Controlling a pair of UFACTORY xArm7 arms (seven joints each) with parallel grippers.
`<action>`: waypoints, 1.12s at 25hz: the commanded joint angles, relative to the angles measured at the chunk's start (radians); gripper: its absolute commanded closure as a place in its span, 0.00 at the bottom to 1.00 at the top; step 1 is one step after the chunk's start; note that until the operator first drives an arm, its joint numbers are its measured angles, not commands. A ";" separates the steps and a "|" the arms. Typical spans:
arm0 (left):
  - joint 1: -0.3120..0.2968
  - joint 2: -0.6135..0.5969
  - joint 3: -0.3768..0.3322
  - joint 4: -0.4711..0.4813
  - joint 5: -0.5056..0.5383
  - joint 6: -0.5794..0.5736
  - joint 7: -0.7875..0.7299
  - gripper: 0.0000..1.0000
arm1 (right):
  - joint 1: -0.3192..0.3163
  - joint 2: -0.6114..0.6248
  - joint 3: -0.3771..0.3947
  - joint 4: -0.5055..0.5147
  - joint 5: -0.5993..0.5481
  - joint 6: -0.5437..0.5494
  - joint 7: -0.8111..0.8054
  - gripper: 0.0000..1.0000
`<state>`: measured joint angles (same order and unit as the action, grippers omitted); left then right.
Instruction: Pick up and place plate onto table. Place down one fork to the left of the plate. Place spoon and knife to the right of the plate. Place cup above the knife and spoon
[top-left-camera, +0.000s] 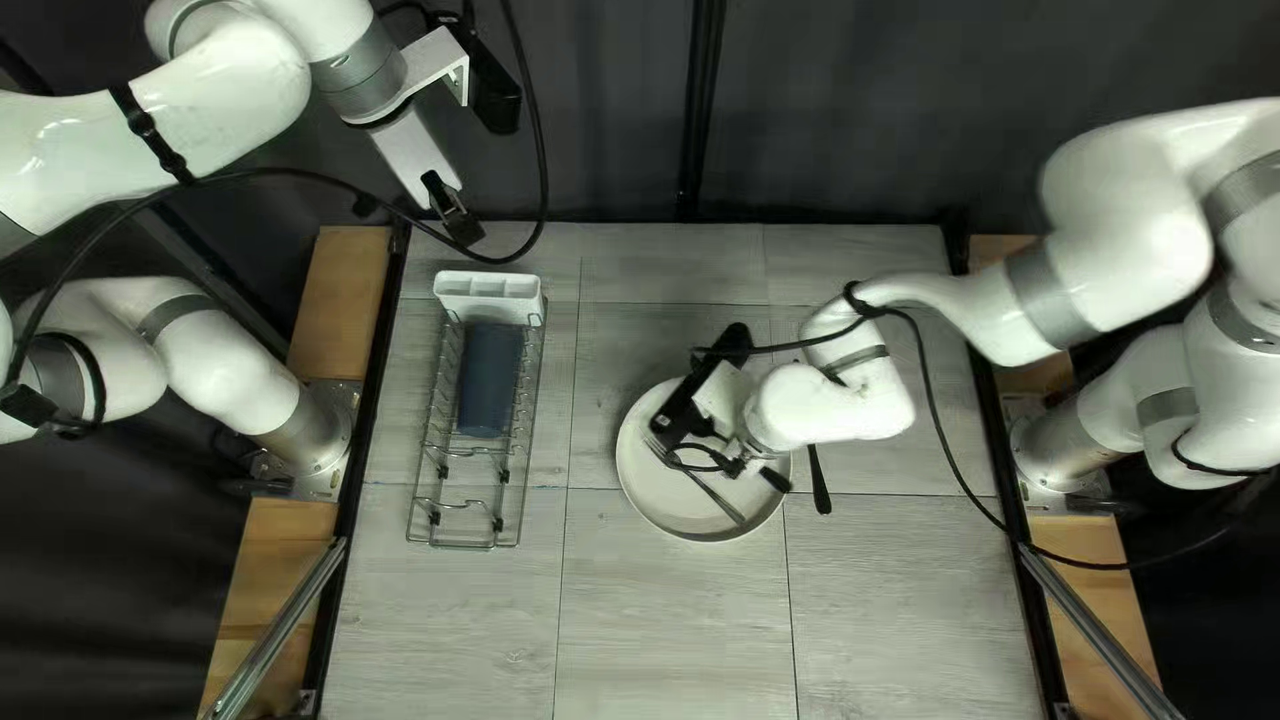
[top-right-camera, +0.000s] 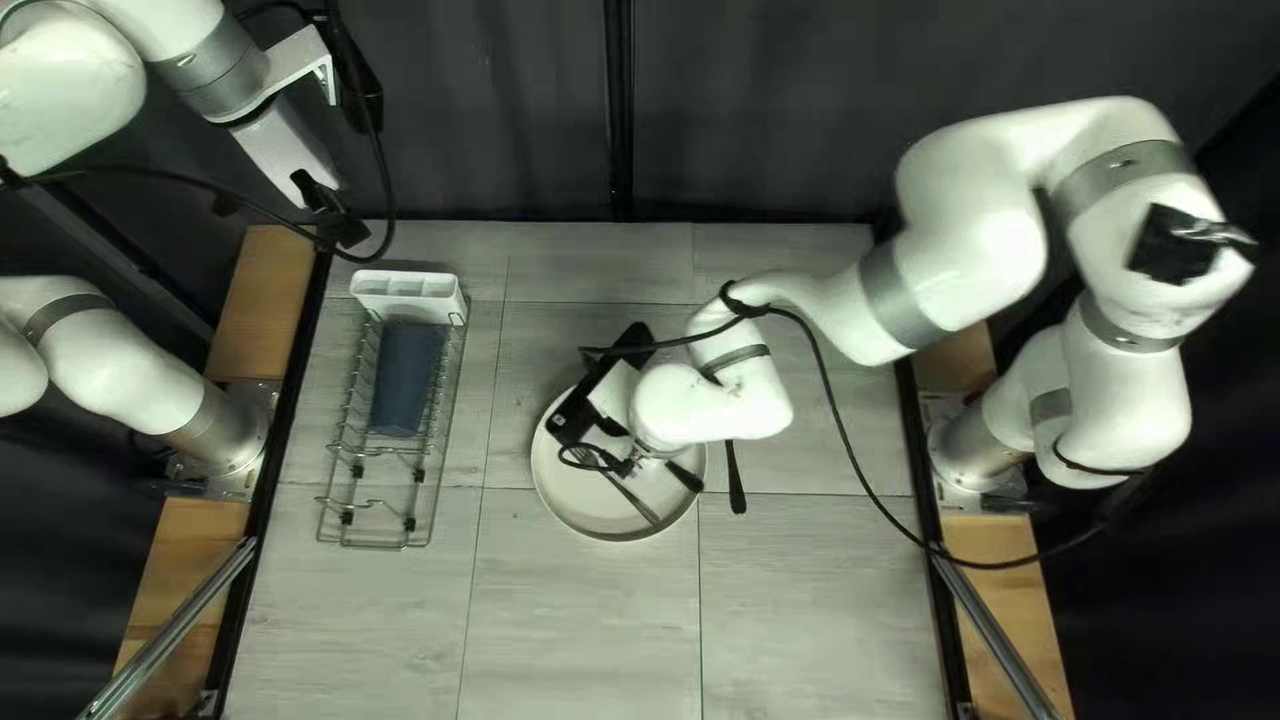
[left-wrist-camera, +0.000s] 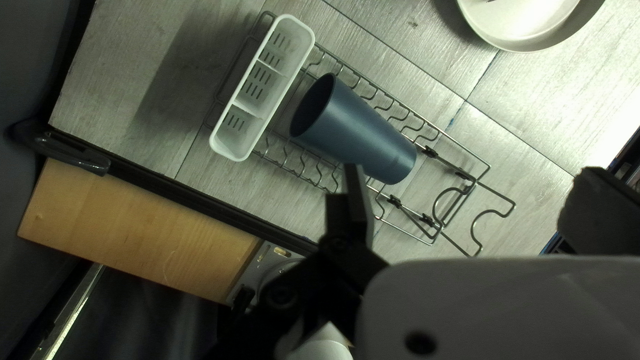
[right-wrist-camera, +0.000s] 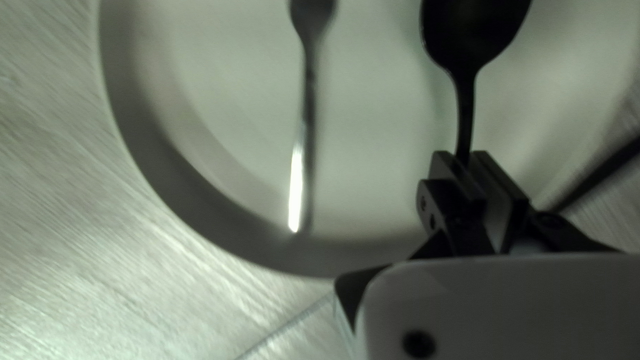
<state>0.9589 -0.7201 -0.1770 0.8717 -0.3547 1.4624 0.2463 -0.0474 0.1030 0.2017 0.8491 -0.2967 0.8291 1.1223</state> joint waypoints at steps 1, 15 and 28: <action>0.000 0.000 0.000 0.000 0.000 0.000 0.000 0.00 | 0.012 -0.033 0.011 0.004 0.014 0.062 0.038 1.00; 0.000 0.000 0.000 0.000 0.000 0.000 0.000 0.00 | 0.053 -0.196 0.080 -0.224 0.020 0.121 0.527 1.00; 0.000 0.000 0.000 0.000 0.000 0.000 0.000 0.00 | 0.016 -0.239 0.049 -0.412 0.017 -0.050 0.736 1.00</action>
<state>0.9589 -0.7201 -0.1770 0.8717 -0.3547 1.4624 0.2463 -0.0223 -0.1234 0.2599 0.4627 -0.2853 0.8081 1.8424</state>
